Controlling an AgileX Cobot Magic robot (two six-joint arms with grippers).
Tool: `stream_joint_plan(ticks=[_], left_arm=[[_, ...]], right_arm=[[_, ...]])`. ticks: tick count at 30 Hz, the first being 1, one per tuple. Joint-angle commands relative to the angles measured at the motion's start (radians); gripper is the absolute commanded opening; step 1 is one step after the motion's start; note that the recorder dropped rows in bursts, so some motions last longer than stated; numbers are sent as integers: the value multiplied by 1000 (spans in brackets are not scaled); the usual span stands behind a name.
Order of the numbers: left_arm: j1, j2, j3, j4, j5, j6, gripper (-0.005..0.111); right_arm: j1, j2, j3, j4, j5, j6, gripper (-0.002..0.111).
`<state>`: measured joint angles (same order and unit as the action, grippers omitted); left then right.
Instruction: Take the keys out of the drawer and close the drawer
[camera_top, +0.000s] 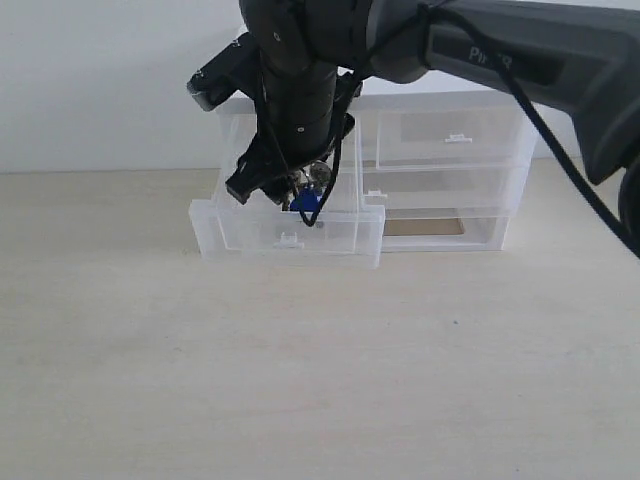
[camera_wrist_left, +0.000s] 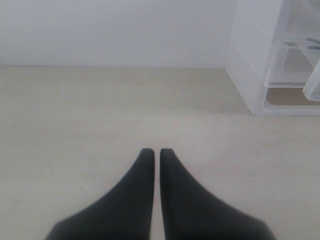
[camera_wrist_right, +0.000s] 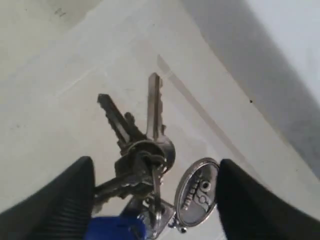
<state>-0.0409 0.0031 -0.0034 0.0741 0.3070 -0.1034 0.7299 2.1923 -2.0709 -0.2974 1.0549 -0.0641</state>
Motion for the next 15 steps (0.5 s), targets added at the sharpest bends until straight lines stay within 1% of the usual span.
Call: stream_joint_plan(ticks=[1,2,3,9,12,15], left_arm=[[1,-3,3,-7,1,3,4],[1,-3,3,-7,1,3,4],[1,-3,3,-7,1,3,4],[1,-3,3,-7,1,3,4],[1,-3,3,-7,1,3,4],[1,-3,3,-7,1,3,4]], right_arm=[[-13,16,4,-16,3,-31,13],[-13,16,4,-16,-6,-55,-1],[-13,16,4,-16,-8,-88,0],[-6,-1,4,-21,-36,-73,0],[19,-25,4,-89,-40,-40,0],[64,-52,4,-194,-34,-9,0]])
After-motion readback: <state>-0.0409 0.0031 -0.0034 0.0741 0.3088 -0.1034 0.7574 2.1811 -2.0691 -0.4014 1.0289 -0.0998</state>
